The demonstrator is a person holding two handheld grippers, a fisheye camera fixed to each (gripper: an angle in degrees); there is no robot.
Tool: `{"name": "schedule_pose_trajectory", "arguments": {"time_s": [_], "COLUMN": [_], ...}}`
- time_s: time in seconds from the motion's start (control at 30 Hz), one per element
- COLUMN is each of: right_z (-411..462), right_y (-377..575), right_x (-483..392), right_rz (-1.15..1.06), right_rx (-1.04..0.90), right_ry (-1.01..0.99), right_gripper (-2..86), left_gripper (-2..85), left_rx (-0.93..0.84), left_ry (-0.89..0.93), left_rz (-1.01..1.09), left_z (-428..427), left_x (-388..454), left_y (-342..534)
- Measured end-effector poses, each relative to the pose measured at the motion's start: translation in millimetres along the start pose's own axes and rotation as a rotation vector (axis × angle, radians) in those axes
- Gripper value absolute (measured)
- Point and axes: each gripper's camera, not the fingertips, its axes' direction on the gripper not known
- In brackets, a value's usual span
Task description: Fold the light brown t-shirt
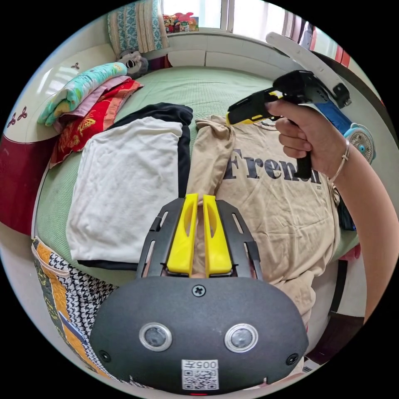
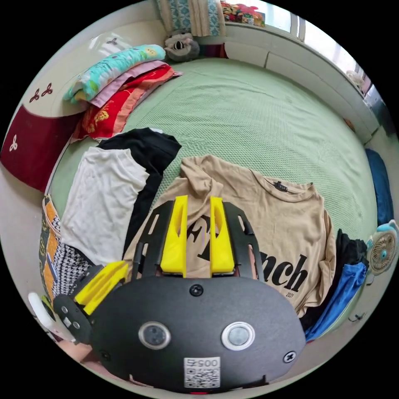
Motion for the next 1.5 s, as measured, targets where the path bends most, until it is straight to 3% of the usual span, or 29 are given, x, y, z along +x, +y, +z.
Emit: {"name": "schedule_pose_trajectory", "arguments": {"time_s": [0.13, 0.4, 0.53, 0.93, 1.13, 1.27, 1.4, 1.5], "right_z": [7.4, 78.3, 87.5, 61.4, 61.4, 91.3, 118.7, 108.1], "right_y": [7.1, -1.4, -6.7, -11.5, -30.1, -49.2, -56.4, -51.7], "right_x": [27.0, 58.7, 56.1, 66.1, 49.1, 27.6, 18.5, 11.8], "right_rz": [0.021, 0.149, 0.152, 0.084, 0.041, 0.029, 0.018, -0.054], "right_rx": [0.036, -0.081, -0.057, -0.055, -0.014, -0.056, -0.118, -0.016], "right_ry": [-0.021, -0.151, -0.183, 0.000, -0.076, -0.023, 0.046, 0.044], "right_gripper": [8.6, 6.9, -0.1, -0.1, 4.9, 7.1, 5.1, -0.3], "left_gripper": [4.9, 3.7, 0.7, 5.0, 6.1, 6.4, 4.6, 2.7], "left_rx": [-0.031, -0.105, -0.089, 0.009, -0.081, -0.110, -0.104, -0.090], "left_ry": [0.014, 0.025, 0.025, -0.008, 0.037, 0.011, -0.003, 0.016], "left_rz": [-0.023, -0.024, -0.018, -0.014, -0.001, 0.017, 0.006, -0.013], "left_z": [18.3, 57.3, 54.3, 22.1, 56.6, 72.9, 78.1, 77.1], "left_x": [-1.9, 7.0, 8.6, 8.4, 11.8, 21.9, 24.4, 24.4], "left_y": [-7.5, -16.2, -17.7, -7.2, -22.1, -24.8, -23.9, -21.3]}}
